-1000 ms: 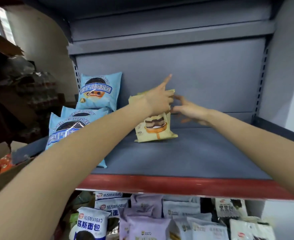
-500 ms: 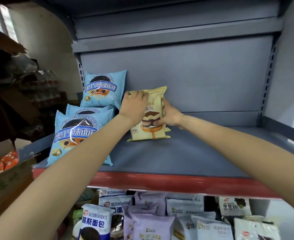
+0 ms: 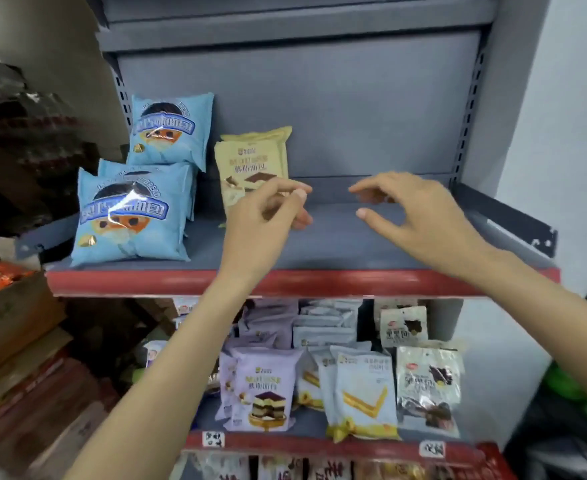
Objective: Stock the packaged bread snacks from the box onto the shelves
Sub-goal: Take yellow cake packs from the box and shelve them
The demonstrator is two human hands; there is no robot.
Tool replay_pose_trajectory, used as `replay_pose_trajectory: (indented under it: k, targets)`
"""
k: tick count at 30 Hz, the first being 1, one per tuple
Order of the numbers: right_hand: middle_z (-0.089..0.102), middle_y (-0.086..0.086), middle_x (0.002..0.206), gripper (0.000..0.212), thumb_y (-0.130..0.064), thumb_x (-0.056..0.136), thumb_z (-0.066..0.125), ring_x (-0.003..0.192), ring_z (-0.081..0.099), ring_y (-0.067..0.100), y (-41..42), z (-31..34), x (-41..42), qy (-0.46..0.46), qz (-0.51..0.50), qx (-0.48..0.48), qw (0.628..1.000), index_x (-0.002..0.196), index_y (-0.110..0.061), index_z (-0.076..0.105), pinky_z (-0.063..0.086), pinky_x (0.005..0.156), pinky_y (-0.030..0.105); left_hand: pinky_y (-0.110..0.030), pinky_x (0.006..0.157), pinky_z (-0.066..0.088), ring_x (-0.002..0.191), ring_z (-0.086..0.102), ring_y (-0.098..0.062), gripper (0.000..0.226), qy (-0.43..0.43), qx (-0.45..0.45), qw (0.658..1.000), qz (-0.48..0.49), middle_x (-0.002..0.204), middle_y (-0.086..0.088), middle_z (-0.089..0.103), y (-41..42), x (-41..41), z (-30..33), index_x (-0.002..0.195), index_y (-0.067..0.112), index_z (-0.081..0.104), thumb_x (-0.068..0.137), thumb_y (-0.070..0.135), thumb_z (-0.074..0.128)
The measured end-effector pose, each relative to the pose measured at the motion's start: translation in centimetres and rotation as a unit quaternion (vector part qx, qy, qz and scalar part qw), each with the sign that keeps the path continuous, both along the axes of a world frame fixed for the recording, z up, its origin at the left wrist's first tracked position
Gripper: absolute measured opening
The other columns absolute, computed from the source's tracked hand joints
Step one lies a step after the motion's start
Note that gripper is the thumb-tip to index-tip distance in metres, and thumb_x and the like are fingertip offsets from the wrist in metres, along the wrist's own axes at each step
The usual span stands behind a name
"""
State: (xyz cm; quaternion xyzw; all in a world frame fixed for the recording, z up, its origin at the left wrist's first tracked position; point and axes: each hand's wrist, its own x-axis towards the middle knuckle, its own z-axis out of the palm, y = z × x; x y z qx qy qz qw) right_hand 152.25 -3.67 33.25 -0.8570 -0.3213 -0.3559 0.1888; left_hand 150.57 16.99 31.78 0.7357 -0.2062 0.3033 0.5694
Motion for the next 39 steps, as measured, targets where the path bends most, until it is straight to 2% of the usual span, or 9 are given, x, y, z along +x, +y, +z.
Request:
replay_pose_trajectory:
  k: [4,8,13,16,20,25,28,32,39]
  targets:
    - [0.067,-0.007,0.080,0.016,-0.026,0.089,0.058,0.068,0.060,0.012,-2.9,-4.3,-7.4,-0.014,-0.067,-0.011,0.998,0.101,-0.017,0.066,0.051,0.061,0.033,-0.019,0.061,0.046,0.058,0.055,-0.005,0.017,0.055,-0.013,0.996,-0.074,0.057,0.012,0.058,-3.3,-4.7,-5.1,0.088,0.018,0.067,0.095,0.015,0.051]
    - [0.068,-0.005,0.070,0.027,-0.033,0.090,0.048,0.060,0.065,0.020,-6.3,-9.5,-14.9,0.055,-0.144,-0.061,0.986,0.095,-0.017,0.069,0.049,0.050,0.030,-0.020,0.066,0.048,0.073,0.061,0.001,0.011,0.092,0.161,0.977,-0.110,0.074,0.017,0.065,-6.0,-8.5,-11.2,0.093,0.031,0.063,0.095,0.024,0.055]
    - [0.065,-0.010,0.106,0.031,-0.041,0.090,0.045,0.095,0.064,0.022,-12.3,-15.7,-23.7,0.310,-0.253,-0.161,0.902,0.120,-0.036,0.055,0.050,0.073,0.035,-0.025,0.078,0.048,0.093,0.060,-0.002,0.020,0.097,0.397,0.900,-0.153,0.093,0.025,0.062,-10.7,-12.9,-17.0,0.108,0.034,0.064,0.091,0.036,0.056]
    - [0.061,-0.010,0.122,0.032,-0.045,0.090,0.051,0.109,0.060,0.020,-16.2,-18.4,-29.0,0.426,-0.288,-0.169,0.841,0.121,-0.038,0.052,0.048,0.084,0.034,-0.027,0.082,0.044,0.108,0.055,-0.007,0.024,0.094,0.448,0.860,-0.225,0.115,0.016,0.063,-14.4,-16.0,-19.7,0.113,0.035,0.062,0.091,0.040,0.053]
    - [0.065,-0.010,0.115,0.031,-0.044,0.091,0.053,0.101,0.063,0.017,-21.8,-21.7,-35.4,0.510,-0.323,-0.119,0.788,0.121,-0.038,0.053,0.051,0.085,0.036,-0.022,0.082,0.035,0.111,0.050,-0.005,0.024,0.101,0.451,0.831,-0.309,0.119,0.014,0.060,-20.0,-21.0,-23.0,0.115,0.033,0.062,0.093,0.037,0.053]
    - [0.059,-0.008,0.122,0.034,-0.041,0.093,0.051,0.100,0.059,0.015,-29.9,-25.4,-41.6,0.506,-0.364,-0.132,0.770,0.126,-0.031,0.052,0.052,0.078,0.034,-0.016,0.079,0.036,0.099,0.050,0.001,0.031,0.129,0.461,0.802,-0.357,0.122,0.014,0.058,-29.0,-25.7,-26.5,0.122,0.031,0.056,0.092,0.036,0.055]
    - [0.054,-0.003,0.130,0.039,-0.039,0.093,0.053,0.111,0.053,0.020,-35.7,-27.1,-44.4,0.494,-0.385,-0.154,0.764,0.131,-0.028,0.050,0.047,0.083,0.032,-0.025,0.090,0.040,0.114,0.051,-0.006,0.048,0.187,0.476,0.778,-0.365,0.129,0.011,0.054,-35.3,-27.0,-28.6,0.133,0.029,0.047,0.088,0.043,0.059]
    - [0.046,0.006,0.139,0.044,-0.029,0.089,0.061,0.126,0.041,0.030,-43.0,-28.1,-46.4,0.438,-0.417,-0.121,0.787,0.131,-0.021,0.052,0.038,0.100,0.041,-0.031,0.106,0.033,0.132,0.039,-0.017,0.082,0.285,0.507,0.725,-0.370,0.146,-0.001,0.039,-42.1,-27.8,-31.5,0.147,0.023,0.028,0.080,0.044,0.071]
    - [0.036,0.018,0.142,0.071,-0.033,0.088,0.062,0.123,0.040,0.042,-49.5,-30.7,-45.1,0.472,-0.418,-0.045,0.775,0.146,-0.016,0.025,0.042,0.094,0.050,-0.029,0.110,0.029,0.139,0.028,-0.020,0.112,0.438,0.551,0.610,-0.364,0.155,-0.005,0.022,-47.0,-28.8,-36.4,0.151,0.014,0.004,0.072,0.024,0.082]
